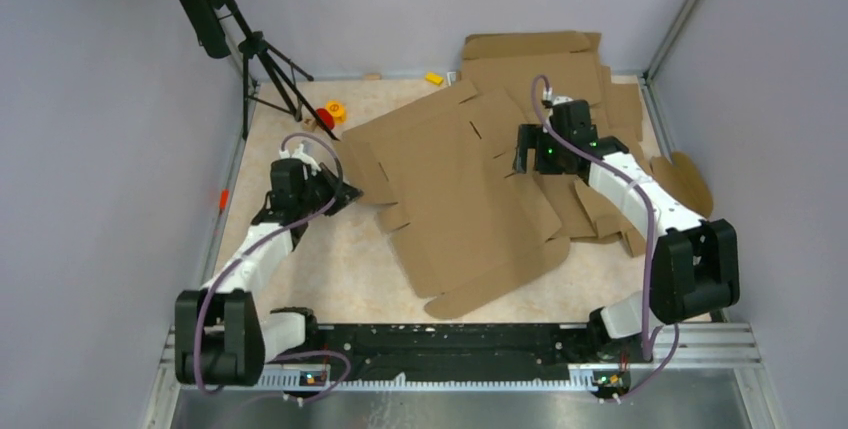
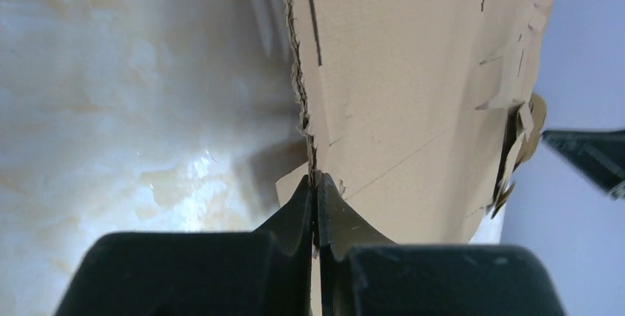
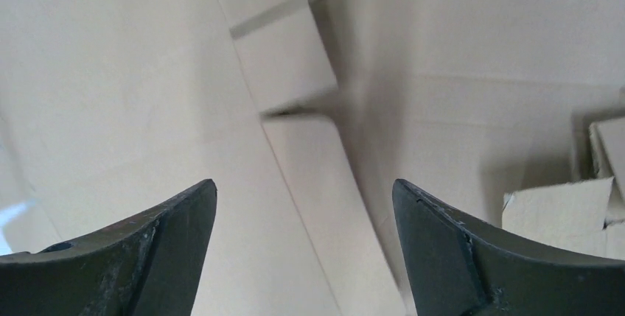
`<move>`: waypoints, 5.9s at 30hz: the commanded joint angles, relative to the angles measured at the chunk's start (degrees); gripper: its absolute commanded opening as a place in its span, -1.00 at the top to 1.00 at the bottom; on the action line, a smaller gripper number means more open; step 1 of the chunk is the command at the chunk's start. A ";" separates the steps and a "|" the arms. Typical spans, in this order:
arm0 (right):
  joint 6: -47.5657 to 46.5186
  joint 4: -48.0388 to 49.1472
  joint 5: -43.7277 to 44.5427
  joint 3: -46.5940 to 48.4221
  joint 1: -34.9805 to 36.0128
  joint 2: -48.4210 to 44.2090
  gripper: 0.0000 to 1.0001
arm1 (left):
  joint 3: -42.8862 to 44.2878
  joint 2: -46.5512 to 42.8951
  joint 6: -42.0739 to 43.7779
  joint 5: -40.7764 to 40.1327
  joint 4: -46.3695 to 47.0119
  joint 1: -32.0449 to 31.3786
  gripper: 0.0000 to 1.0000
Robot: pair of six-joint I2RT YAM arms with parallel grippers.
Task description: Fold the paper box
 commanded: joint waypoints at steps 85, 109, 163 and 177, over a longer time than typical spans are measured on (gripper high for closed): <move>-4.54 -0.29 -23.33 42.26 1.35 29.00 -0.08 | 12.81 -11.43 2.36 -3.60 -20.99 -40.57 -0.59; 14.87 32.37 -19.12 -18.44 13.77 2.46 0.19 | 23.82 19.99 18.14 -10.25 -9.93 -8.31 -0.77; 24.30 34.32 -32.34 26.04 6.46 29.32 -0.69 | 23.72 17.14 22.86 -16.98 -18.24 -24.06 1.00; 26.99 28.39 -36.69 45.58 8.43 46.86 0.95 | 21.34 14.60 25.11 -23.23 -16.83 -31.08 1.00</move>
